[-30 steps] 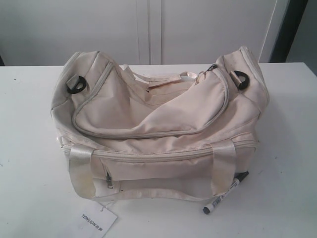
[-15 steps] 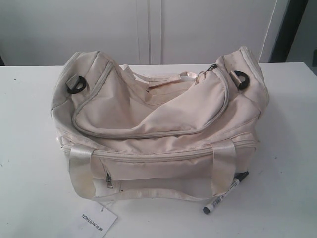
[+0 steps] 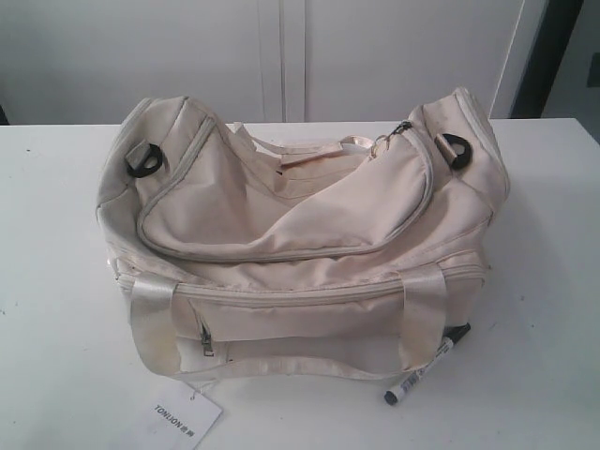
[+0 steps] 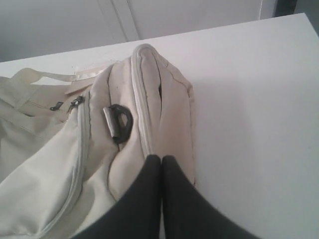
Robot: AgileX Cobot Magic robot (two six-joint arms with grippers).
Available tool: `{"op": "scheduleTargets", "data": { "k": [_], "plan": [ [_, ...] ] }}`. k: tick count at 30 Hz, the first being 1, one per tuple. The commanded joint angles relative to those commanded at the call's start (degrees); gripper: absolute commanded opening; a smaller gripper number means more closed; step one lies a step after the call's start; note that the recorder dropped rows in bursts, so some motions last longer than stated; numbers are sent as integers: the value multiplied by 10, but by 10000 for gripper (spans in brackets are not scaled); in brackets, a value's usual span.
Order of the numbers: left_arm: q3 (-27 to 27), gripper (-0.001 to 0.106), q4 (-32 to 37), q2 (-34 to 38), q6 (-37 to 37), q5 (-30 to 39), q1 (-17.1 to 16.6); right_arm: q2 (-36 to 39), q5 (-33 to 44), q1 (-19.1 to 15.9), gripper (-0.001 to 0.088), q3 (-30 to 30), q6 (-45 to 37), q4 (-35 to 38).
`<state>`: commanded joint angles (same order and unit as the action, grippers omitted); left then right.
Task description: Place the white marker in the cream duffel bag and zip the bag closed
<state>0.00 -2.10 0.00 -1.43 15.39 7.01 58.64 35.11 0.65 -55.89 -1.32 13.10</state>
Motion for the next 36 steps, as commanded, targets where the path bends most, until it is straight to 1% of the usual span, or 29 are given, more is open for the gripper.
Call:
{"op": "scheduleTargets", "data": {
  "k": [7,15,19,28,36],
  "plan": [
    [0,0,0,0,0,0,0,75,46,0,0,-59,-15,1],
    [0,0,0,0,0,0,0,143,45,0,0,-103,-15,8],
    [0,0,0,0,0,0,0,181,45,0,0,-130,-41,31],
    [0,0,0,0,0,0,0,249,49,0,0,-183,-66,70],
    [0,0,0,0,0,0,0,301,58,30,0,-236,-91,66]
  ]
}}
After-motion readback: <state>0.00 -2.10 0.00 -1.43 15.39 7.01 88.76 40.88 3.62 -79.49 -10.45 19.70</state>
